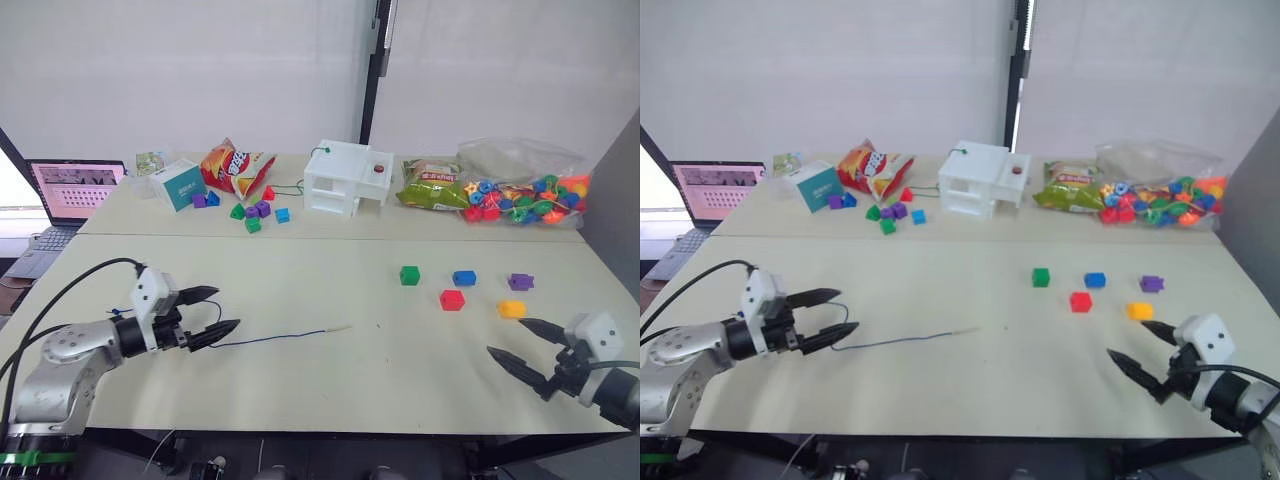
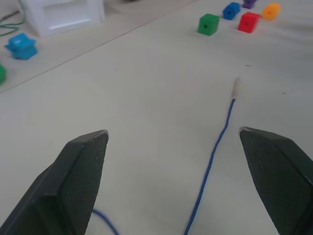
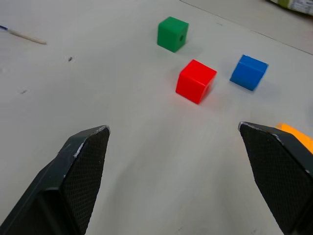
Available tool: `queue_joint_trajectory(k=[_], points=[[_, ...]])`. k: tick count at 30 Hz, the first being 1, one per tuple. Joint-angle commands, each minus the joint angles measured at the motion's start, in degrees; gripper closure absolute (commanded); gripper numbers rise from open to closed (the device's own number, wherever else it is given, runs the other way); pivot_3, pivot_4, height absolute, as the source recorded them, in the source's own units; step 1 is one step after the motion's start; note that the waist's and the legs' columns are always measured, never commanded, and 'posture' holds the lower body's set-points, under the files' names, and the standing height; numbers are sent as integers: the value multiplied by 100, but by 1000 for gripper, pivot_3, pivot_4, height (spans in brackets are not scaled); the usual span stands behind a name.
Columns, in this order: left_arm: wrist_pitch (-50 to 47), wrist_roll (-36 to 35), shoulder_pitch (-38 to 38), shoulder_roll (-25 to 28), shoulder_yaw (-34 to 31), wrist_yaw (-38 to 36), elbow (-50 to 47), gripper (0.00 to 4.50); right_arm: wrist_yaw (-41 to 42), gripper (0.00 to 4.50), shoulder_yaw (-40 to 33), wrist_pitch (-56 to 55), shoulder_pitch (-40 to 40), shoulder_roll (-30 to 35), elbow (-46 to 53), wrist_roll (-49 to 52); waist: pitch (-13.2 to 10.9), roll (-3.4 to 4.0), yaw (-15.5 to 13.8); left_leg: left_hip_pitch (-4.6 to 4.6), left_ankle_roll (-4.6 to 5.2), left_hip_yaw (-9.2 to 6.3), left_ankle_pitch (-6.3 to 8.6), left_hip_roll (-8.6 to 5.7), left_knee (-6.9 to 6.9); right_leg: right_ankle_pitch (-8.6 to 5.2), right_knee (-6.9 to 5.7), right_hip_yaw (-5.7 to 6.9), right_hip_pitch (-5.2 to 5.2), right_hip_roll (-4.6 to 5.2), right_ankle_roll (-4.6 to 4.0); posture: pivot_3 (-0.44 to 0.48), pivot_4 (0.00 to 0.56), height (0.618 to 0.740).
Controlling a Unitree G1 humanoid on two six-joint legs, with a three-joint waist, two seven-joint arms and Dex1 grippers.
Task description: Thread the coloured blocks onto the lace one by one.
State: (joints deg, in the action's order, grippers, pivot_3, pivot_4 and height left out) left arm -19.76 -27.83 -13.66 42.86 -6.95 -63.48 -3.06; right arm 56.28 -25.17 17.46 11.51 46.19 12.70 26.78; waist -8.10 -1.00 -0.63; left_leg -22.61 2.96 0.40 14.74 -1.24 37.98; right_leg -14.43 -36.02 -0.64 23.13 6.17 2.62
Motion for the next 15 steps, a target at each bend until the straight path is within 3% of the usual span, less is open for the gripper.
queue_joint_trajectory(k=[1, 7, 15], points=[[8, 264, -529, -148, 709, -283, -50, 0, 385, 49, 238, 124, -269, 295, 369, 220, 0, 0, -3, 0, 0, 0, 0, -1, 4, 0, -2, 0, -2, -4, 1, 0, 150, 740], [184, 1340, -1464, -875, 2031, 21, 297, 0, 456, 49, 662, 387, -686, 488, 609, 248, 0, -2, -25, -16, 10, -3, 5, -11, 39, 3, -6, 8, -6, -19, 7, 0, 150, 740], [629, 2013, -1288, -1512, 2470, 551, 885, 0, 148, 49, 527, 539, -415, 285, 1101, 273, -1, -3, -12, -36, 23, -8, 12, -5, 86, 7, -12, 4, -3, -31, 15, 0, 150, 740]])
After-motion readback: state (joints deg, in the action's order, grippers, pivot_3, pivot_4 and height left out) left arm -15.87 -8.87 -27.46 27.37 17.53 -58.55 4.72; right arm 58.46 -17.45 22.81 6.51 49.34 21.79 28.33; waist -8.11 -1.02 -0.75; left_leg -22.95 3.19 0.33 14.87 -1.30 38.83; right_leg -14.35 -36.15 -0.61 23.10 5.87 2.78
